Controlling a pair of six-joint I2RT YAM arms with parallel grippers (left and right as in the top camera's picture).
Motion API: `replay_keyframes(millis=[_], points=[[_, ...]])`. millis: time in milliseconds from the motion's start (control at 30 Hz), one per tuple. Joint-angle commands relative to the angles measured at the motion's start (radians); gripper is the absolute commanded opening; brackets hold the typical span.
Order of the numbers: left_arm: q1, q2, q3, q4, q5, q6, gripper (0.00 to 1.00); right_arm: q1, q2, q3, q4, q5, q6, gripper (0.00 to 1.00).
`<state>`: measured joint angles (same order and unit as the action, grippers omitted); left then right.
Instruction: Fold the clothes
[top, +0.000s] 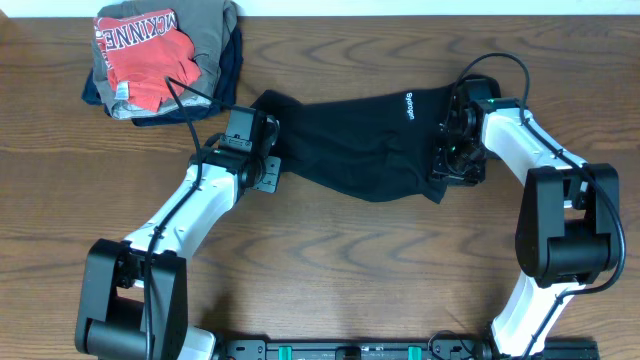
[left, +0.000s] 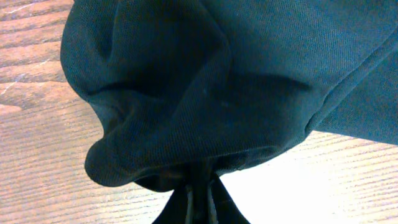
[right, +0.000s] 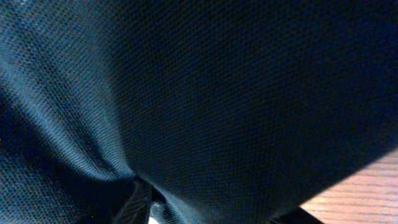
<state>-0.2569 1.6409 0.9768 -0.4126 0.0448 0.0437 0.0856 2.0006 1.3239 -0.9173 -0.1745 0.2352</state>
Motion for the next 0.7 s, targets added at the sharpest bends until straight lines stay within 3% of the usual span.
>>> replay_keyframes(millis=[0,133,433,667], points=[[0.006,0.000,0.009,-0.001,-0.016,-0.023,0.06,0.007,-0.040,-0.010,-0.008,0.003,0.015,0.45],[0.006,0.000,0.009,-0.001,-0.016,-0.023,0.06,0.007,-0.072,-0.010,-0.030,-0.007,0.015,0.45],[0.006,0.000,0.009,-0.001,-0.016,-0.036,0.06,0.038,-0.085,-0.031,-0.037,-0.017,0.015,0.32],[0.006,0.000,0.009,-0.002,-0.016,-0.042,0.06,0.060,-0.085,-0.106,0.027,-0.017,0.031,0.11]])
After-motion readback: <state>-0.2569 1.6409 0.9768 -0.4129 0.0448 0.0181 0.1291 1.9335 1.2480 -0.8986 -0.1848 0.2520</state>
